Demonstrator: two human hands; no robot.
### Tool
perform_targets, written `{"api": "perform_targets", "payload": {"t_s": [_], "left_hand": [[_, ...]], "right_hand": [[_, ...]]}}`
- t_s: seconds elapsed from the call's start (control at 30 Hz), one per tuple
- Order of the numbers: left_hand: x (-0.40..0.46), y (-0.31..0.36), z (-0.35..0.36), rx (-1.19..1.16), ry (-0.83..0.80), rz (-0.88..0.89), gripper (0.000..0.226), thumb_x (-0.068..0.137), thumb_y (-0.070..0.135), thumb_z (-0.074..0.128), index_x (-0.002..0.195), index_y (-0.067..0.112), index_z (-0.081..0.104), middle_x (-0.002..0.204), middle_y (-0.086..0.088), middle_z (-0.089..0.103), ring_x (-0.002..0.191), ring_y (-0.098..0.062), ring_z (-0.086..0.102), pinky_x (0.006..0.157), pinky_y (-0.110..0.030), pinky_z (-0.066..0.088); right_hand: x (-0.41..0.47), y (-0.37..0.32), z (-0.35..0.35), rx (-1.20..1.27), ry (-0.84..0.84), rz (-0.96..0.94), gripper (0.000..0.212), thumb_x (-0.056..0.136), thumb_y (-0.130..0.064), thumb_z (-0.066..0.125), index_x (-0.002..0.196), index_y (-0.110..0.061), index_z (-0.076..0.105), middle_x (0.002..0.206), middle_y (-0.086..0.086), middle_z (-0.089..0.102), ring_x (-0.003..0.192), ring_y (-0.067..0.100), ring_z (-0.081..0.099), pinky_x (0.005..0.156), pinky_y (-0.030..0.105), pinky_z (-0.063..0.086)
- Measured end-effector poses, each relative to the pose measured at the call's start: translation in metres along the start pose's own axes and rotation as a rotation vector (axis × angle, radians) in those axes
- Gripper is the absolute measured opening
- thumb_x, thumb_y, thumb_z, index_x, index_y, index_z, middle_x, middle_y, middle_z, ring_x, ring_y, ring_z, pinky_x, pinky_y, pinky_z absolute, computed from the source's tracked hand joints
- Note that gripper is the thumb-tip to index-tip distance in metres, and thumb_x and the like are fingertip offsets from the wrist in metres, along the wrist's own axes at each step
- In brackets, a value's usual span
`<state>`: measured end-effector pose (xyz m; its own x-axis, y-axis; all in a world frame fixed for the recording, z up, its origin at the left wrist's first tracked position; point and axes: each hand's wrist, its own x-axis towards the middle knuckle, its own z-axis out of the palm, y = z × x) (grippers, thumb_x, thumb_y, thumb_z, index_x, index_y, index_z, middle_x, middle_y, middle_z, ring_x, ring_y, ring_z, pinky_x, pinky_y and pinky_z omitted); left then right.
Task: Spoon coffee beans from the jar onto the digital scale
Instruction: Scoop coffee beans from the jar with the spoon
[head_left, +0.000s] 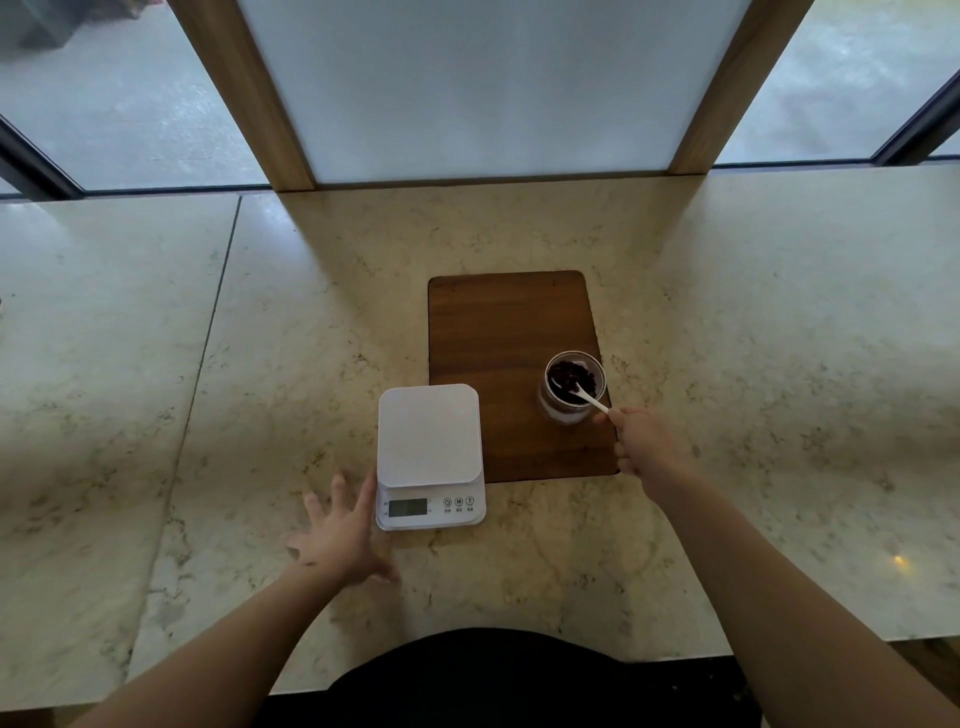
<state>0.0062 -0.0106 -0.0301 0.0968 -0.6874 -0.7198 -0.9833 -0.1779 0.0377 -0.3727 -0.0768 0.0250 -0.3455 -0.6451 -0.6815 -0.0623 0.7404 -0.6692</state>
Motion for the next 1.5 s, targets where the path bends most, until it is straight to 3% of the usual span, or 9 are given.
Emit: {"api": "perform_targets", "payload": {"t_s": [0.27,0.43,0.6,0.77,1.03,1.5], "left_hand": [[0.001,0.000,0.000,-0.012,0.013,-0.002,0.158,0.044,0.069,0.089,0.129,0.055,-0.044,0.161,-0.003,-0.029,0.144,-0.049,-0.023,0.103,-0.083,0.018],[0.001,0.000,0.000,-0.008,0.009,-0.004,0.159,0.044,0.069,0.089,0.136,0.054,-0.039,0.162,-0.003,-0.029,0.144,-0.049,-0.023,0.103,-0.083,0.018],[0.001,0.000,0.000,-0.010,0.003,-0.009,0.158,0.042,0.072,0.088,0.128,0.054,-0.044,0.161,-0.003,-0.030,0.144,-0.049,-0.024,0.103,-0.083,0.018],[0.000,0.000,0.000,-0.001,0.011,0.001,0.159,0.042,0.073,0.087,0.138,0.053,-0.038,0.162,-0.004,-0.028,0.145,-0.049,-0.021,0.102,-0.083,0.020],[0.000,-0.001,0.000,-0.004,0.016,0.007,0.157,0.042,0.074,0.086,0.123,0.054,-0.047,0.161,-0.003,-0.030,0.144,-0.050,-0.022,0.102,-0.083,0.019],[0.001,-0.002,0.001,-0.028,0.011,0.019,0.158,0.042,0.072,0.087,0.125,0.058,-0.046,0.159,0.000,-0.035,0.142,-0.049,-0.028,0.100,-0.085,0.018]], "right_hand": [[0.000,0.000,0.000,0.080,-0.029,0.033,0.034,0.103,-0.022,0.040,0.085,-0.012,0.066,0.055,-0.001,0.028,0.044,0.012,0.023,0.038,0.023,0.018],[0.001,0.002,-0.001,0.146,-0.054,0.055,0.033,0.104,-0.020,0.039,0.086,-0.010,0.065,0.052,-0.004,0.028,0.040,0.009,0.023,0.035,0.022,0.018],[-0.002,0.002,-0.002,0.168,-0.075,0.066,0.033,0.104,-0.020,0.037,0.088,-0.009,0.064,0.051,-0.006,0.029,0.039,0.008,0.023,0.033,0.021,0.018],[-0.006,0.002,-0.003,0.220,-0.093,0.085,0.031,0.104,-0.019,0.039,0.087,-0.010,0.063,0.051,-0.006,0.026,0.038,0.006,0.022,0.032,0.019,0.018],[-0.005,-0.002,-0.005,0.256,-0.114,0.100,0.031,0.105,-0.021,0.040,0.086,-0.011,0.063,0.049,-0.008,0.027,0.036,0.005,0.022,0.031,0.018,0.018],[-0.014,-0.020,-0.001,0.238,-0.134,0.038,0.031,0.105,-0.020,0.039,0.089,-0.011,0.064,0.051,-0.007,0.029,0.038,0.006,0.022,0.031,0.019,0.019]]}}
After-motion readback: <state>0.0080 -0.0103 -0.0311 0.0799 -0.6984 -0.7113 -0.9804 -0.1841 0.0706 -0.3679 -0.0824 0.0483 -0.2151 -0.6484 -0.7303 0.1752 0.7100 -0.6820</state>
